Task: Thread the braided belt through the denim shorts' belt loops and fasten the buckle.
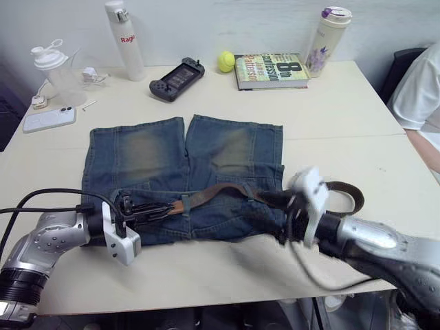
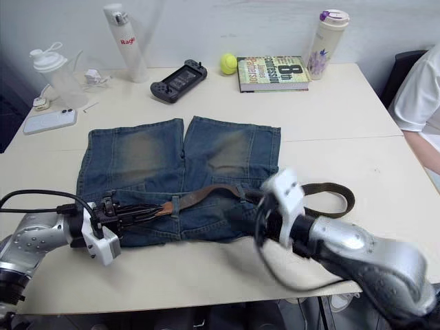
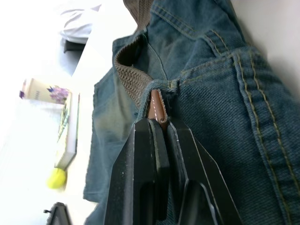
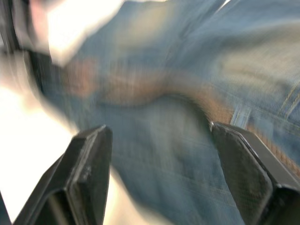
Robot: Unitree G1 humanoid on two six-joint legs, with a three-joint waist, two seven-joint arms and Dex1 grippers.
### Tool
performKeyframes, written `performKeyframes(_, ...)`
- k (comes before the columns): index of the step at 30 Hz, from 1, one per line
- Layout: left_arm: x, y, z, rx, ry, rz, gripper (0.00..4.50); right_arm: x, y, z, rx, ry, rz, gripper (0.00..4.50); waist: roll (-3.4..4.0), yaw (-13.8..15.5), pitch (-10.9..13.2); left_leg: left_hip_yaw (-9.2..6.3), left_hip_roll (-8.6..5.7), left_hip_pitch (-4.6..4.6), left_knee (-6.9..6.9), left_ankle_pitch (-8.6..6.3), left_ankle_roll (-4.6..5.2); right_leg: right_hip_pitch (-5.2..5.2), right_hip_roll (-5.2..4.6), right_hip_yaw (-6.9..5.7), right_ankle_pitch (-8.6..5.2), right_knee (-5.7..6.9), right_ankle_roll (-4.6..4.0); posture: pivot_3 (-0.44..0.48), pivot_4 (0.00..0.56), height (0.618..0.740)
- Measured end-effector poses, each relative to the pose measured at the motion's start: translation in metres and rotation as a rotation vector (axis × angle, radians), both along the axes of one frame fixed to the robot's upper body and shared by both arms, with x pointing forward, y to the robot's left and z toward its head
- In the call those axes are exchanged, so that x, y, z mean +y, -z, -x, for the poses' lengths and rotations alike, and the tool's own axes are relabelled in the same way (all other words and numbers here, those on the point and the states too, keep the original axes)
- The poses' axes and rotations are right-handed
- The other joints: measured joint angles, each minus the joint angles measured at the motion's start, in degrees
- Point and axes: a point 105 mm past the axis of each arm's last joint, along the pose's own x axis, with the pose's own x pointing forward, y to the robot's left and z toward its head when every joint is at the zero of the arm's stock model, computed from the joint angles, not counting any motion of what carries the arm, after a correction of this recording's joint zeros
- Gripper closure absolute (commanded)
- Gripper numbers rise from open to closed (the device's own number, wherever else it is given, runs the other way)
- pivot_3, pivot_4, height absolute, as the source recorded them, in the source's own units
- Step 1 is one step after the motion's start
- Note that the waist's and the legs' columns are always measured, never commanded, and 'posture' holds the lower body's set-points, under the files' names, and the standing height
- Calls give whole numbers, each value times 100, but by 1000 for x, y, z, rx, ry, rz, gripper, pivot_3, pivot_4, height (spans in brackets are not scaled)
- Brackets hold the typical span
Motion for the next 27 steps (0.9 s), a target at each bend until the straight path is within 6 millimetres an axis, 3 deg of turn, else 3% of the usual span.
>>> performKeyframes(1, 0, 0, 0, 3, -4, 2, 4500, -8, 22, 1, -77, -50, 175, 897, -1, 7, 0, 4, -3, -1, 1, 5, -8, 2, -1, 0, 0, -6, 0, 0, 150, 740)
performKeyframes(3, 0, 0, -1, 3, -4, 5, 4500, -7, 38, 1, -170, -113, 268, 897, -3, 11, 0, 8, -4, -2, 11, 7, -12, 6, -2, 1, 1, -4, 2, 0, 150, 740)
performKeyframes(9, -1, 0, -2, 2, -7, 13, 4500, -7, 51, -15, -397, -135, 417, 897, -7, 13, -3, 7, -2, 5, 21, 12, -21, 16, -2, -32, 1, -2, 2, 0, 150, 740)
performKeyframes(12, -2, -1, -2, 1, -7, 17, 4500, -8, 52, -21, -445, -122, 453, 1625, -8, 15, -3, 7, -2, 7, 23, 12, -21, 20, -2, -36, 1, 0, 2, 0, 150, 740)
performKeyframes(18, -6, -3, -4, -9, 4, 32, 4500, -8, 63, -19, -433, -96, 475, 4487, -11, 94, -5, 3, -3, 9, 33, 12, -20, 26, -3, -35, 2, 6, 2, 0, 150, 740)
performKeyframes(22, -9, -2, -5, -3, 11, 35, 4500, -14, 61, -25, -429, -50, 487, 4487, -12, 145, -6, 3, -4, 11, 37, 11, -19, 27, -3, -34, 2, 11, 2, 0, 150, 740)
performKeyframes(25, -12, -2, -5, -4, 23, 38, 4500, -42, 52, -44, -437, 8, 591, 4487, -9, 176, -4, 3, -11, 7, 51, 6, -10, 29, -9, -36, 3, 14, 5, 0, 150, 740)
performKeyframes(27, -14, -2, -5, -9, 29, 37, 4500, -86, 42, -65, -423, 115, 721, 4487, -7, 237, -3, 3, -10, 2, 70, -3, -4, 32, -9, -35, 3, 12, 5, 0, 150, 740)
